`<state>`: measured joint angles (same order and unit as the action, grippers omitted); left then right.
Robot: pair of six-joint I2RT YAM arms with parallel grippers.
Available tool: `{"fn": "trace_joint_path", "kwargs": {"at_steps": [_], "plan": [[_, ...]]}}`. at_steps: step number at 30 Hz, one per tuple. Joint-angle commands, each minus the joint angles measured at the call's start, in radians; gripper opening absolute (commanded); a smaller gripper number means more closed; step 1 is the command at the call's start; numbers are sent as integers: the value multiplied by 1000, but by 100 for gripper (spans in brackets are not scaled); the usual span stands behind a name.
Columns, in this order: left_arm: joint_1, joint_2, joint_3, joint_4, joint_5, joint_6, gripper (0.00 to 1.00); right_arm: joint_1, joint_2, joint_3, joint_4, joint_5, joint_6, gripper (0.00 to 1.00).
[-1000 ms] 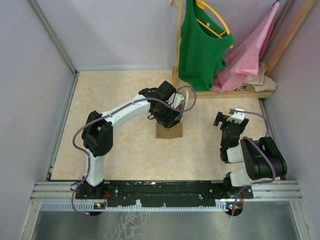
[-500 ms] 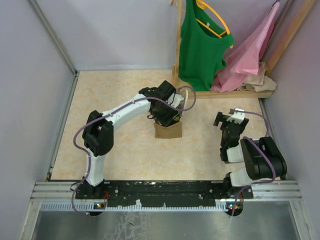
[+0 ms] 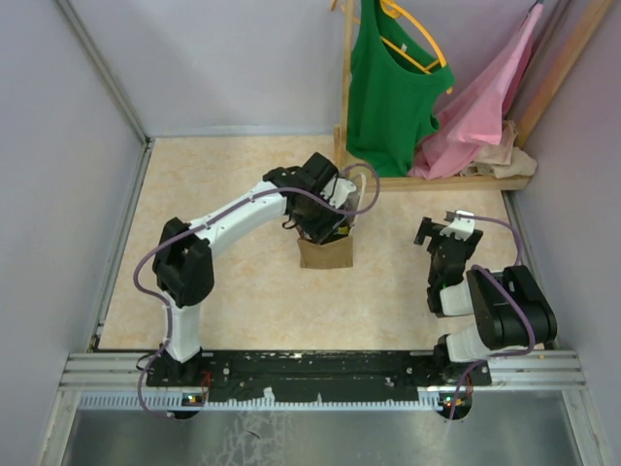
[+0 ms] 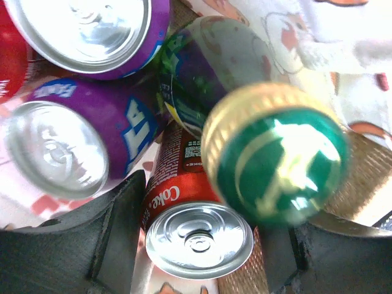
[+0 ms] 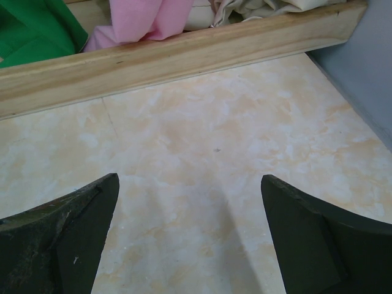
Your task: Take the beverage out of the canvas bag
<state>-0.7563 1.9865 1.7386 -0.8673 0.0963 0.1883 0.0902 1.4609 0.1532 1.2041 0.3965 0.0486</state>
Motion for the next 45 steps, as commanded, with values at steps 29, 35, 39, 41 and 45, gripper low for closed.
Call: {"fn": "trace_joint_path", "kwargs": {"at_steps": [29, 35, 39, 41, 45], "plan": [[-2, -140, 429, -59, -37, 146, 0, -6, -8, 19, 43, 6, 2, 99], [5, -119, 499, -35, -143, 170, 0, -6, -8, 19, 43, 5, 2, 99], [43, -129, 504, -3, -209, 169, 0, -6, -8, 19, 43, 7, 2, 99], [80, -142, 491, 16, -211, 160, 0, -6, -8, 19, 43, 6, 2, 99], [164, -191, 425, 72, -200, 139, 0, -6, -8, 19, 43, 6, 1, 99]]}}
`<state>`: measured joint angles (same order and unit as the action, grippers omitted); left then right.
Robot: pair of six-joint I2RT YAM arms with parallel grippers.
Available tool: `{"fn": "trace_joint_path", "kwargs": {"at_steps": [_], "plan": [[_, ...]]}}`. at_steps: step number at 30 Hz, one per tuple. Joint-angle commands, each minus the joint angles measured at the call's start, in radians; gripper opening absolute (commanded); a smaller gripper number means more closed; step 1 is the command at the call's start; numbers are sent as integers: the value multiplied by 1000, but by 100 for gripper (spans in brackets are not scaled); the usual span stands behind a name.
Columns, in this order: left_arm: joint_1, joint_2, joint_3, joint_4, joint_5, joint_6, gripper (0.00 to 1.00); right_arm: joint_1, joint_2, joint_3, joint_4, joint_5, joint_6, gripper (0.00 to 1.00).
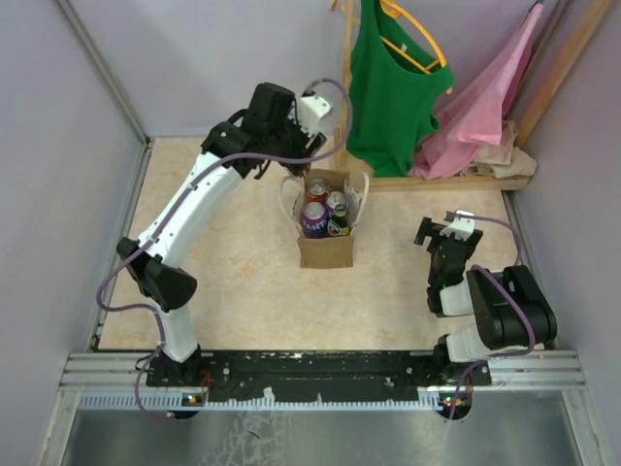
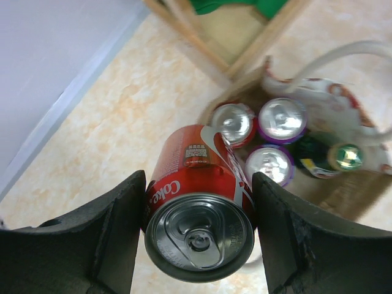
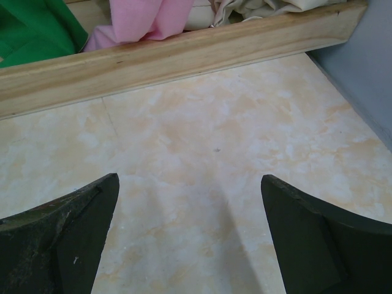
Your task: Take the beverage out of the canvas bag
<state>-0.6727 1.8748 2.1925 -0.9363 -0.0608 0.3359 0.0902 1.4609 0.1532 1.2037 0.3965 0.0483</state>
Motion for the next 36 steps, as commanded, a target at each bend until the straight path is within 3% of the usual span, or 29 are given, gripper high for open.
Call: {"fn": "trace_joint_path", "kwargs": {"at_steps": [1, 5, 11, 24, 36], "plan": [[113, -99, -51, 168, -40, -14, 0, -6, -8, 19, 43, 5, 2, 99], [202, -170, -133, 258, -25, -34, 0, -6, -8, 19, 43, 7, 2, 99], [267, -219, -211, 251, -10, -41, 0, -6, -8, 19, 42, 7, 1, 99], [345, -287, -659, 433, 85, -157, 0, -6, -8, 19, 42, 7, 2, 99], [349, -164, -676, 479, 108, -187, 0, -6, -8, 19, 42, 7, 2, 99]]}}
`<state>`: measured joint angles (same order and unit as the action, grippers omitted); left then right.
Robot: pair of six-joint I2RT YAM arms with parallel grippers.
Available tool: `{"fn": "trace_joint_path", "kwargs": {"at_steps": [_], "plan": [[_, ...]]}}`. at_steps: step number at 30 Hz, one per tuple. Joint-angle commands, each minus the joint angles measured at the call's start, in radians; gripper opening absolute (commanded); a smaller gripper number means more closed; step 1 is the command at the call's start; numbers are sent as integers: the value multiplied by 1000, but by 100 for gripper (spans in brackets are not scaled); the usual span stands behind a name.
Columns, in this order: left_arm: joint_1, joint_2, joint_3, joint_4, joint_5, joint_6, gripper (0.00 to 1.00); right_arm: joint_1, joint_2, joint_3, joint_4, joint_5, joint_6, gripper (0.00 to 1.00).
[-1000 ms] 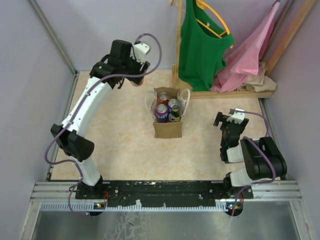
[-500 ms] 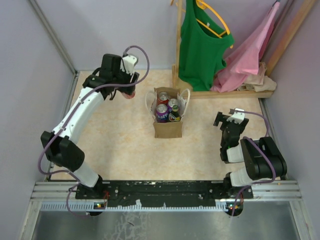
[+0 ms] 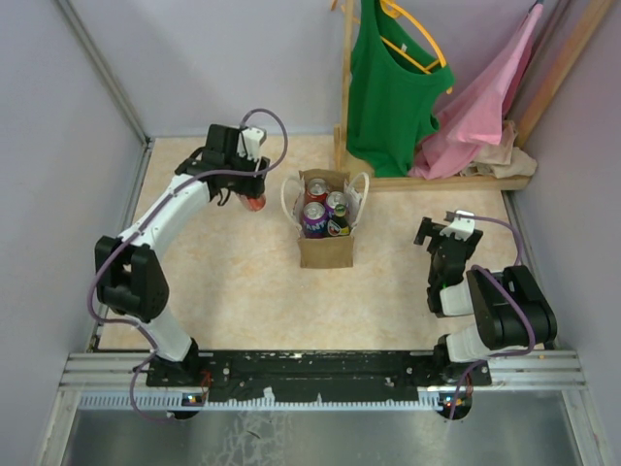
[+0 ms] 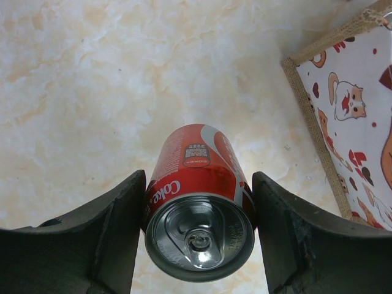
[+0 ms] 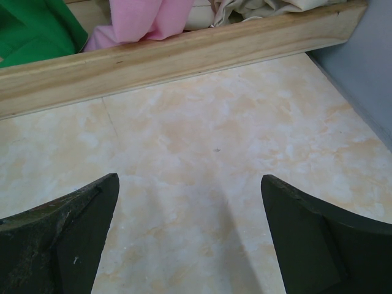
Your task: Take the beverage out of the canvas bag
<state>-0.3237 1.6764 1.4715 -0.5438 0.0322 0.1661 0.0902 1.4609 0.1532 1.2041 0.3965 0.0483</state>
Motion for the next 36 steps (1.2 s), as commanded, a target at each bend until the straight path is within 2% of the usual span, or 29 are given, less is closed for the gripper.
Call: {"fn": "trace_joint_path", "kwargs": {"at_steps": [1, 16, 25, 28, 31, 36], "plan": [[0, 49, 45, 88, 17, -19, 0, -6, -8, 19, 42, 7, 2, 99], [0, 224, 122, 79, 99, -64, 0, -6, -8, 19, 43, 6, 2, 99], [0, 305, 193, -15, 115, -57, 13, -6, -8, 17, 45, 4, 2, 99], [0, 319, 200, -36, 107, -52, 23, -6, -8, 17, 45, 5, 2, 99], [0, 326, 207, -52, 104, -53, 44, -6, -8, 18, 45, 4, 2, 99], [0, 314, 211, -41, 105, -53, 60, -6, -8, 17, 45, 5, 1, 99]]}}
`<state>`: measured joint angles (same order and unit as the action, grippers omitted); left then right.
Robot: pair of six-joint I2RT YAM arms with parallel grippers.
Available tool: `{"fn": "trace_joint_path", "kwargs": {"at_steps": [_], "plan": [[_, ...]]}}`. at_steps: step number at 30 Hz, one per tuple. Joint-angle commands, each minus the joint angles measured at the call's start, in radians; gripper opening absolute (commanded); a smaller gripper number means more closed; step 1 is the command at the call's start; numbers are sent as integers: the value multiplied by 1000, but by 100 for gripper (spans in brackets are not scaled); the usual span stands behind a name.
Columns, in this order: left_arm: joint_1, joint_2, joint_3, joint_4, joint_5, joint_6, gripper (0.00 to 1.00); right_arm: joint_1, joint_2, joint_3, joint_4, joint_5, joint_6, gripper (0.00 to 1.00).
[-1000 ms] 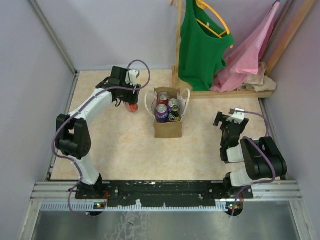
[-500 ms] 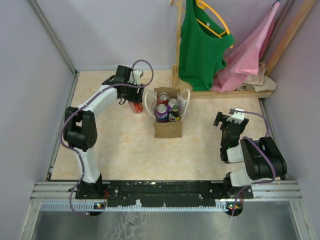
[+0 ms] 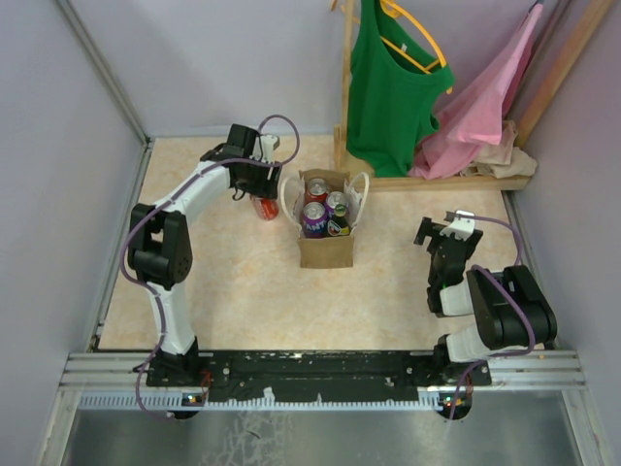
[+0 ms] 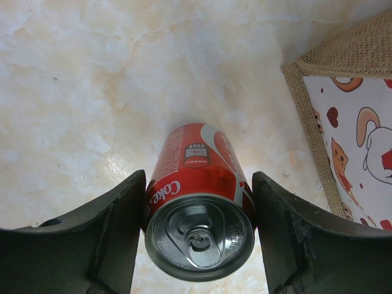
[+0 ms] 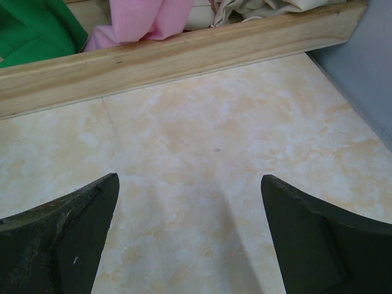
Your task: Take the beverage out of the canvas bag
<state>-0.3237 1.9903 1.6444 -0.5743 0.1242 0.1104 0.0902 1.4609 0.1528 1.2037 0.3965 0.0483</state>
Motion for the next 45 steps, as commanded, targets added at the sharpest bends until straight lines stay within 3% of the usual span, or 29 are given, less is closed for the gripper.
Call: {"fn": "trace_joint_path", "kwargs": {"at_steps": [1, 15, 23, 32, 39, 45], "plan": [[0, -3, 40, -8, 12, 2, 61, -6, -8, 18, 45, 5, 2, 99], [0, 3, 81, -3, 28, 3, 85, -6, -8, 18, 45, 5, 1, 99], [0, -30, 81, 0, -1, 7, 89, -6, -8, 18, 45, 4, 2, 99], [-12, -276, 0, 99, -43, 47, 87, -6, -8, 18, 45, 3, 2, 99], [-120, -547, -150, 263, -98, 107, 87, -6, -8, 18, 45, 5, 2, 99], [-255, -596, -141, 238, 87, 191, 88, -6, -8, 19, 45, 5, 2, 99]]}}
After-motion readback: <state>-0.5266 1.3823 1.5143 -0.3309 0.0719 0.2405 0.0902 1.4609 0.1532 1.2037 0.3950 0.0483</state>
